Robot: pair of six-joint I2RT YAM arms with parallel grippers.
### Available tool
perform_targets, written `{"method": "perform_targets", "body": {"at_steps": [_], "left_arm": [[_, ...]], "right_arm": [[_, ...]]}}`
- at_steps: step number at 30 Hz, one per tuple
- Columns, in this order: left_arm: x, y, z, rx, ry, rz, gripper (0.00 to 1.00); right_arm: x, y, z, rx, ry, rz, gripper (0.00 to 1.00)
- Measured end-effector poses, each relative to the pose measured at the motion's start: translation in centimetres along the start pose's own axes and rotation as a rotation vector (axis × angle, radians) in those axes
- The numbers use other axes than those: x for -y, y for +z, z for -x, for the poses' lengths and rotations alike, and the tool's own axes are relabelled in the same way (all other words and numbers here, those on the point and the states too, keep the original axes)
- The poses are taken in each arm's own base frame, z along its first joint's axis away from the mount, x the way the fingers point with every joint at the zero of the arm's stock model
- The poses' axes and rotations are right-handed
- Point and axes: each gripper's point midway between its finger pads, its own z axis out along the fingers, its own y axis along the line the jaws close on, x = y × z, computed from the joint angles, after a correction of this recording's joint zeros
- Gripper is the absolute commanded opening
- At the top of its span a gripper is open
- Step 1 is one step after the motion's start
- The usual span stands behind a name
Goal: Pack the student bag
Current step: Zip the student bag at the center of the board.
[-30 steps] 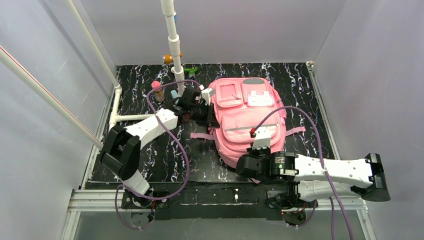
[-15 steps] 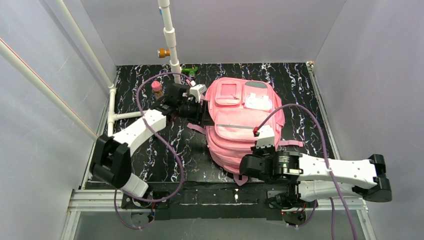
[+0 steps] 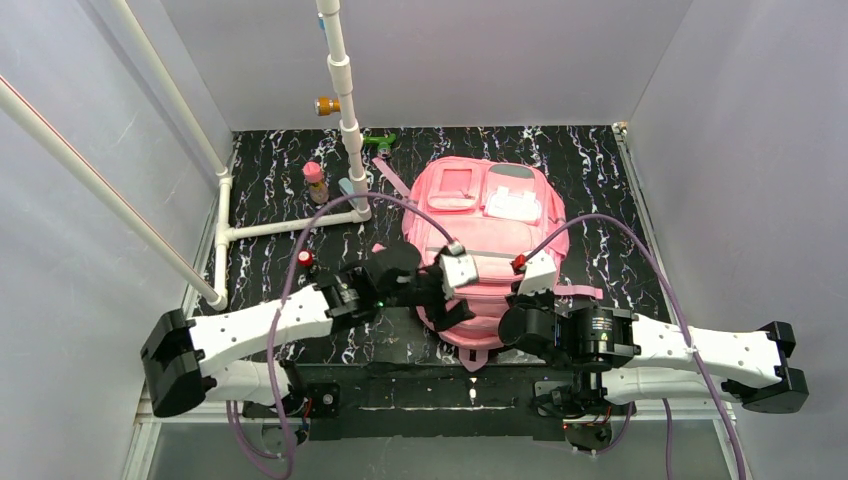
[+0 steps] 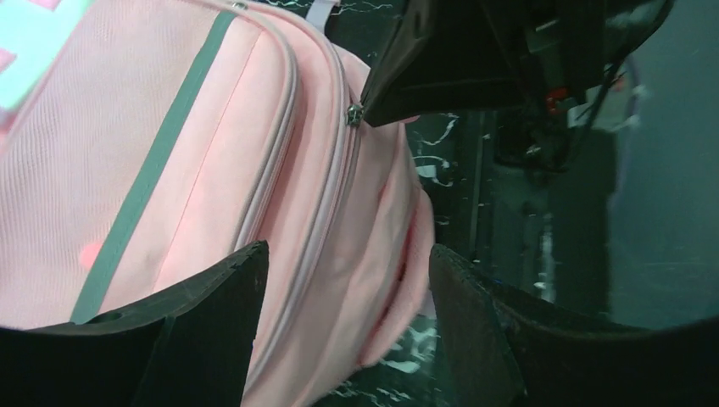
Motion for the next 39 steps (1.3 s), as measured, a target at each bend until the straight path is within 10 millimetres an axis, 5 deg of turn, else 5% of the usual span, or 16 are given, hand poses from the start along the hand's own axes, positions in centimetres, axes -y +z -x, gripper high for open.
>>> {"method": "perform_targets", "body": {"at_steps": [2, 7, 12, 15, 20, 27, 29, 30, 39], "left_arm": [[1.2, 1.7, -0.8, -0.013, 0.137, -0.008, 0.69], [-1.0, 4.7, -4.6, -0.121, 0.357, 0.07, 0.69], [-1.6, 6.5, -4.5, -0.111, 0.47, 0.105, 0.64], [-1.8, 7.5, -4.4, -0.108, 0.519, 0.137, 0.49], [-3.1, 8.4, -4.4, -0.123, 0.594, 0.227, 0.02], [-4.5, 7.2, -4.3, -0.142, 0.633, 0.311, 0.0], [-4.5, 6.7, -4.5, -0.14, 0.623, 0.318, 0.0], [-4.4, 6.4, -4.5, -0.133, 0.612, 0.318, 0.0], [-2.8, 4.8, -3.7, -0.064, 0.441, 0.27, 0.0]], "right_arm": [[-0.4, 0.0, 0.1, -0.002, -0.015, 0.018, 0.01], [-0.9, 0.0, 0.2, -0.001, -0.048, 0.046, 0.01], [-0.4, -0.1, 0.5, 0.013, -0.068, 0.044, 0.01], [0.2, -0.1, 1.0, 0.035, -0.067, 0.037, 0.01], [0.8, -0.1, 0.9, 0.037, -0.103, 0.02, 0.01], [1.2, 0.3, 0.8, 0.02, -0.127, -0.063, 0.02], [0.8, 0.4, 0.8, 0.017, -0.099, -0.066, 0.3], [0.6, 0.4, 0.7, 0.016, -0.08, -0.059, 0.35], [-1.5, 1.0, -1.2, 0.121, 0.193, 0.19, 0.53]]}}
